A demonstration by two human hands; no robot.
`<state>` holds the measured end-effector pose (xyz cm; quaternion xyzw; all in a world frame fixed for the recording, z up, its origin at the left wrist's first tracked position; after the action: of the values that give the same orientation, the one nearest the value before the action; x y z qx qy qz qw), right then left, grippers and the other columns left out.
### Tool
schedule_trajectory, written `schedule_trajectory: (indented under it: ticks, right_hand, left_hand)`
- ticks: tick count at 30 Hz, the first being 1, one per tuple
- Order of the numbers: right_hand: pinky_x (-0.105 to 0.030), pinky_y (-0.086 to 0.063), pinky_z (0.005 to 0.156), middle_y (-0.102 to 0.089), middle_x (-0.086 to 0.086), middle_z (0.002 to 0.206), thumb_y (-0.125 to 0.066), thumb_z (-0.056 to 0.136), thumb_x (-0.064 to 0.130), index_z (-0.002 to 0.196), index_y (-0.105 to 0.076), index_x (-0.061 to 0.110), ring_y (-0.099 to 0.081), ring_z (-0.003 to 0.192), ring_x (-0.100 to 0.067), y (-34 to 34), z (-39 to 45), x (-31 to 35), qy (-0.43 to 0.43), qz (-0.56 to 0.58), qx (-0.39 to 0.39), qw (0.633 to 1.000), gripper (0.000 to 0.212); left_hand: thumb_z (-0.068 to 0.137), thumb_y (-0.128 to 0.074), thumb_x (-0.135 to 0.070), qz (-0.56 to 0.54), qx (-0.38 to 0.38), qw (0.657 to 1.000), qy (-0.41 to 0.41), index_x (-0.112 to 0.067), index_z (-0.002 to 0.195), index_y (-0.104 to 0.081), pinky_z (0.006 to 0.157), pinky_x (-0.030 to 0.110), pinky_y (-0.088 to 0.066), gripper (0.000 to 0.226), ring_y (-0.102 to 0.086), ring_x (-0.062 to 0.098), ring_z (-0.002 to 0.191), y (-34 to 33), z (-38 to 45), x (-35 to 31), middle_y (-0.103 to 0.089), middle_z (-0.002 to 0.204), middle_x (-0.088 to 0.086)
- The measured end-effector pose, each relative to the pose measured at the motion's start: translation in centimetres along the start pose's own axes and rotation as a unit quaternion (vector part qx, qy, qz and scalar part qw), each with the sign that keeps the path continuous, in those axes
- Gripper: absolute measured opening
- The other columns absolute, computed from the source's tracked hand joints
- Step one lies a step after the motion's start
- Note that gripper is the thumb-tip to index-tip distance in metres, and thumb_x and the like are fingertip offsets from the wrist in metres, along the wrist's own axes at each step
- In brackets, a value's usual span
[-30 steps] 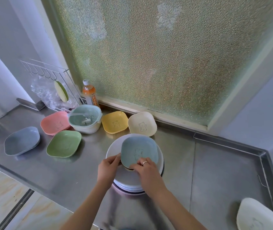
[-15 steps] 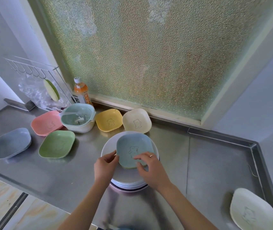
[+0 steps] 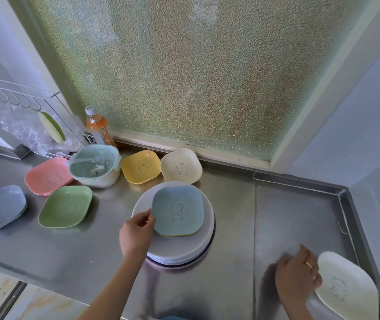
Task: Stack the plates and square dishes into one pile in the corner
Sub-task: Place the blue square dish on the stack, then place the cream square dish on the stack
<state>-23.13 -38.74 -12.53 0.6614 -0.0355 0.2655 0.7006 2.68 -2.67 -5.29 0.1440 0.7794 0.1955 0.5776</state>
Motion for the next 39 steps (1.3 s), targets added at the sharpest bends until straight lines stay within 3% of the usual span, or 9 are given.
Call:
schedule_trajectory:
  ticks: [3,11,17,19,23,25,27,34,39]
  right_hand:
    - [-0.056,-0.036,0.090,-0.052,-0.033,0.122,-0.056,0.088,0.008,0.124,-0.048,-0.001,-0.051,0.105,-0.051,-0.7,-0.6,-2.1,-0.008,-0.019,0.009,1.000,0.037]
    - [-0.057,-0.033,0.096,-0.040,-0.029,0.134,-0.054,0.089,0.006,0.128,-0.042,0.000,-0.036,0.119,-0.047,0.7,-0.1,-3.4,-0.036,0.071,-0.016,0.997,0.041]
    - [-0.054,-0.037,0.089,-0.053,-0.036,0.115,-0.048,0.084,-0.008,0.134,-0.036,-0.004,-0.045,0.107,-0.050,0.3,0.6,-3.7,-0.082,0.071,0.027,0.994,0.052]
    - [-0.053,-0.038,0.087,-0.056,-0.034,0.109,-0.045,0.083,-0.010,0.129,-0.045,-0.005,-0.046,0.104,-0.047,-0.3,0.4,-3.2,-0.068,0.065,0.052,0.994,0.047]
    - [-0.054,-0.044,0.080,-0.063,-0.029,0.095,-0.035,0.078,0.002,0.112,-0.063,-0.004,-0.051,0.090,-0.046,0.2,-0.5,-0.3,0.015,0.074,0.018,0.997,0.045]
    - [-0.054,-0.044,0.078,-0.063,-0.028,0.095,-0.048,0.081,-0.006,0.110,-0.064,-0.004,-0.053,0.087,-0.046,0.6,-0.7,1.9,0.047,0.103,0.010,0.994,0.033]
    - [-0.052,-0.045,0.080,-0.064,-0.024,0.095,-0.058,0.075,-0.014,0.111,-0.065,-0.003,-0.054,0.088,-0.044,0.7,-1.2,5.2,0.096,0.152,0.028,0.983,0.038]
    - [-0.024,-0.039,0.077,-0.061,0.002,0.090,-0.048,0.081,0.007,0.115,-0.067,0.017,-0.050,0.085,-0.013,3.9,-8.4,21.5,0.414,0.258,0.080,0.869,0.040]
    - [-0.031,-0.040,0.081,-0.064,-0.001,0.095,-0.050,0.074,-0.004,0.114,-0.067,0.022,-0.056,0.092,-0.023,1.4,-12.5,27.1,0.528,0.174,0.195,0.808,0.051]
  left_hand:
    - [0.083,-0.064,-0.021,0.003,-0.004,1.000,-0.003,-0.023,0.105,-0.073,0.065,0.023,-0.042,0.023,-0.057,0.011,0.076,-0.1,-0.1,0.0,-0.073,0.095,-0.001]
    - [0.083,-0.063,-0.022,-0.001,0.003,1.000,-0.003,-0.022,0.106,-0.072,0.075,0.026,-0.042,0.024,-0.059,0.014,0.082,-0.2,-0.1,0.1,-0.073,0.100,0.001]
    - [0.084,-0.063,-0.022,-0.003,0.005,1.000,-0.001,-0.021,0.108,-0.071,0.075,0.027,-0.043,0.026,-0.059,0.014,0.084,-0.2,-0.1,0.2,-0.073,0.104,0.003]
    - [0.084,-0.063,-0.022,-0.005,0.005,1.000,-0.002,-0.020,0.109,-0.071,0.075,0.027,-0.043,0.026,-0.059,0.014,0.084,-0.2,0.0,0.3,-0.073,0.104,0.003]
    - [0.084,-0.062,-0.021,-0.005,0.009,1.000,-0.004,-0.021,0.109,-0.071,0.074,0.028,-0.043,0.026,-0.058,0.016,0.081,-0.2,-0.1,0.3,-0.073,0.100,0.003]
    - [0.084,-0.062,-0.021,-0.007,0.009,1.000,-0.004,-0.022,0.109,-0.071,0.075,0.028,-0.043,0.027,-0.058,0.016,0.082,-0.2,0.0,0.4,-0.073,0.100,0.003]
    - [0.084,-0.062,-0.023,-0.007,0.009,1.000,-0.005,-0.023,0.109,-0.071,0.075,0.028,-0.044,0.026,-0.058,0.015,0.082,-0.2,0.1,0.5,-0.073,0.101,0.002]
    - [0.085,-0.062,-0.025,-0.016,0.025,1.000,-0.003,-0.025,0.109,-0.071,0.075,0.027,-0.044,0.026,-0.058,0.011,0.079,-0.2,0.0,0.5,-0.072,0.095,-0.002]
    - [0.087,-0.061,-0.028,-0.031,0.052,0.998,-0.001,-0.025,0.106,-0.072,0.073,0.027,-0.046,0.022,-0.063,0.013,0.085,-0.2,0.1,0.5,-0.073,0.095,-0.002]
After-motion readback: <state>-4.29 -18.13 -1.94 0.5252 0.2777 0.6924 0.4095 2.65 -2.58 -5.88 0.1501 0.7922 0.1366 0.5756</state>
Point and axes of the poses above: each hand's wrist, its own z-axis towards the middle knuckle, its own y-axis out of the back of the hand, x = y × z, the point moved 8 cm from there along z, towards the middle knuckle
